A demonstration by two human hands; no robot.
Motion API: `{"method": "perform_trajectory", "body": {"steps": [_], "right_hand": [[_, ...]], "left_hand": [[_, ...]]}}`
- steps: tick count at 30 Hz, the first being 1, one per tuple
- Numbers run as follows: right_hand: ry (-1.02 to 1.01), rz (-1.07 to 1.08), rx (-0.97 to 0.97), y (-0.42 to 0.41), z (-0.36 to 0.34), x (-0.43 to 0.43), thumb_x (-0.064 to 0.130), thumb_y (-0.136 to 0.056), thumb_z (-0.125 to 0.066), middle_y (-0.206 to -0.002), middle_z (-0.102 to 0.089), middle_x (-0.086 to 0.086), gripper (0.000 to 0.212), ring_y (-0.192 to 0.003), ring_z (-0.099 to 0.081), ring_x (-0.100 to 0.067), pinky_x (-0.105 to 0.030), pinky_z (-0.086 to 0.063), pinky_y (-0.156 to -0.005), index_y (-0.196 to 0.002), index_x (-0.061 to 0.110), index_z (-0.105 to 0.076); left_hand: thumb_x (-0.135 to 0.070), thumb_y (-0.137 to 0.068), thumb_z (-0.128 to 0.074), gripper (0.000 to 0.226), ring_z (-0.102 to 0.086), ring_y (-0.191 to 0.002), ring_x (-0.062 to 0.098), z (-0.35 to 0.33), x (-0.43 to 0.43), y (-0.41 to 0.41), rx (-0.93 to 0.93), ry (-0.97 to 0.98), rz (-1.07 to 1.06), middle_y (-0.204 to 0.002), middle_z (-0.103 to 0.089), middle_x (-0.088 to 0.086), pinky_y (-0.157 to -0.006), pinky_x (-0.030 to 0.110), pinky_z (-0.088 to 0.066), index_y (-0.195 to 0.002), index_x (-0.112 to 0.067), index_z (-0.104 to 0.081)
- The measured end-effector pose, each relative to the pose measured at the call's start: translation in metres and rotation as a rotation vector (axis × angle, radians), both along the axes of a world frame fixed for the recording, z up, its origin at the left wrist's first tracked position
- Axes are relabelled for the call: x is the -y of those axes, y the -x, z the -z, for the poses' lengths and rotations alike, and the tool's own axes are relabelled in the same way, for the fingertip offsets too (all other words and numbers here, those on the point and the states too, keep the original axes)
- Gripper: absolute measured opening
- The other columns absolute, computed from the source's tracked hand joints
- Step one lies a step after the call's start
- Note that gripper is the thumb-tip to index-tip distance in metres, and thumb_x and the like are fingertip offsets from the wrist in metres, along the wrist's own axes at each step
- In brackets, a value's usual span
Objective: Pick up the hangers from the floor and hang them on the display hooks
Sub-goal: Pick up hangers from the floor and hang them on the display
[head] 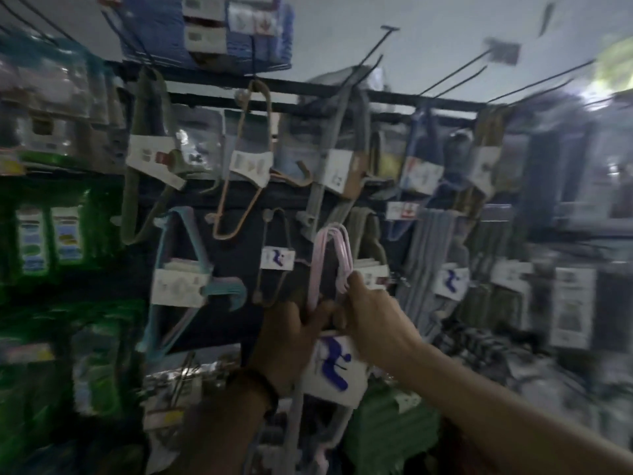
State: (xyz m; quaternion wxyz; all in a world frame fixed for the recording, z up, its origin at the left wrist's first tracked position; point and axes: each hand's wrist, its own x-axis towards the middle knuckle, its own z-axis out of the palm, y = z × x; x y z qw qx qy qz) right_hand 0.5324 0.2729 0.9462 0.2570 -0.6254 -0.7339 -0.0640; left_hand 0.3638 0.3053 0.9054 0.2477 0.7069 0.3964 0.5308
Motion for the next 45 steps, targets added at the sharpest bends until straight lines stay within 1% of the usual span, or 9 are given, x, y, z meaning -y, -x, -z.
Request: {"method": "perform_trajectory", "body": {"steps": [2, 5, 8, 12, 16, 23, 31, 37, 45], "right_hand": [[-0.010, 0.050, 0.000, -0.037, -0.001, 0.013, 0.015, -0.092, -0.060, -0.080, -0.063, -0.003, 0.040, -0.067, -0.062, -0.031, -0.048, -0.057, -0.059, -0.107, 0.030, -0.026], [-0.042, 0.129, -0.028, -0.091, -0.003, 0.022, 0.020, -0.097, -0.056, -0.077, -0.061, -0.005, 0.030, -0.066, -0.062, -0.032, -0.050, -0.057, -0.061, -0.108, 0.030, -0.030], [-0.104, 0.180, -0.051, -0.144, -0.003, 0.022, 0.024, -0.103, -0.048, -0.082, -0.063, -0.004, 0.018, -0.070, -0.064, -0.028, -0.047, -0.058, -0.064, -0.117, 0.029, -0.038], [-0.102, 0.228, -0.024, -0.213, 0.001, 0.007, 0.029, -0.105, -0.047, -0.084, -0.065, -0.007, 0.014, -0.074, -0.066, -0.032, -0.048, -0.059, -0.067, -0.117, 0.027, -0.041], [-0.041, 0.235, 0.024, -0.277, -0.002, -0.029, 0.033, -0.102, -0.057, -0.082, -0.061, 0.002, 0.019, -0.077, -0.068, -0.029, -0.046, -0.060, -0.067, -0.113, 0.034, -0.041], [0.005, 0.139, -0.054, -0.375, -0.017, -0.118, 0.039, -0.102, -0.055, -0.086, -0.066, 0.002, 0.012, -0.073, -0.069, -0.019, -0.048, -0.064, -0.069, -0.106, 0.043, -0.044], [-0.200, 0.054, -0.038, -0.416, -0.020, -0.162, 0.041, -0.110, -0.037, -0.071, -0.064, -0.005, 0.009, -0.056, -0.063, -0.033, -0.055, -0.059, -0.053, -0.111, 0.033, -0.034], [-0.294, 0.081, 0.041, -0.420, -0.012, -0.163, 0.029, -0.107, -0.046, -0.086, -0.063, -0.004, 0.021, -0.063, -0.065, -0.034, -0.052, -0.059, -0.057, -0.123, 0.029, -0.031], [-0.380, 0.102, 0.090, -0.430, 0.007, -0.162, 0.024, -0.099, -0.060, -0.096, -0.059, 0.000, 0.045, -0.064, -0.065, -0.028, -0.041, -0.055, -0.055, -0.131, 0.028, -0.028]], "left_hand": [[-0.053, -0.098, -0.065, 0.024, -0.074, -0.085, 0.021, -0.001, 0.006, -0.033, -0.023, 0.003, 0.074, -0.093, -0.077, 0.003, -0.080, 0.050, -0.060, -0.118, -0.040, -0.065], [-0.038, -0.101, -0.067, 0.056, -0.071, -0.102, -0.001, 0.000, 0.011, -0.079, -0.069, 0.014, 0.216, -0.127, -0.070, -0.018, -0.088, 0.030, -0.062, -0.150, -0.047, -0.042], [-0.036, -0.100, -0.068, 0.074, -0.060, -0.125, -0.002, 0.002, 0.014, -0.122, -0.178, -0.078, 0.284, -0.157, -0.042, -0.024, -0.103, 0.034, -0.057, -0.150, -0.068, -0.024], [-0.046, -0.101, -0.061, 0.081, -0.010, -0.159, 0.003, 0.003, 0.008, -0.183, -0.407, -0.250, 0.215, -0.169, -0.003, -0.032, -0.130, 0.034, -0.019, -0.161, -0.056, -0.008], [-0.046, -0.103, -0.060, 0.085, 0.002, -0.142, -0.017, -0.001, -0.007, -0.244, -0.504, -0.231, 0.184, -0.162, 0.012, -0.037, -0.094, -0.012, 0.008, -0.164, -0.046, -0.002], [-0.037, -0.100, -0.067, 0.092, -0.005, -0.156, -0.005, -0.003, -0.070, -0.335, -0.503, -0.165, 0.164, -0.164, 0.001, -0.034, -0.129, 0.024, -0.016, -0.167, -0.038, -0.004], [-0.046, -0.105, -0.058, 0.087, 0.014, -0.152, -0.015, 0.016, -0.113, -0.376, -0.510, -0.265, 0.058, -0.164, 0.023, -0.038, -0.121, 0.010, -0.007, -0.155, -0.057, 0.012], [-0.053, -0.106, -0.050, 0.087, 0.022, -0.147, -0.021, 0.012, -0.122, -0.385, -0.592, -0.317, 0.028, -0.164, 0.030, -0.033, -0.108, -0.006, 0.005, -0.160, -0.043, 0.018], [-0.044, -0.107, -0.056, 0.096, 0.011, -0.157, -0.006, 0.015, -0.127, -0.394, -0.549, -0.380, 0.093, -0.168, 0.029, -0.026, -0.123, 0.016, -0.019, -0.163, -0.033, 0.022]]}}
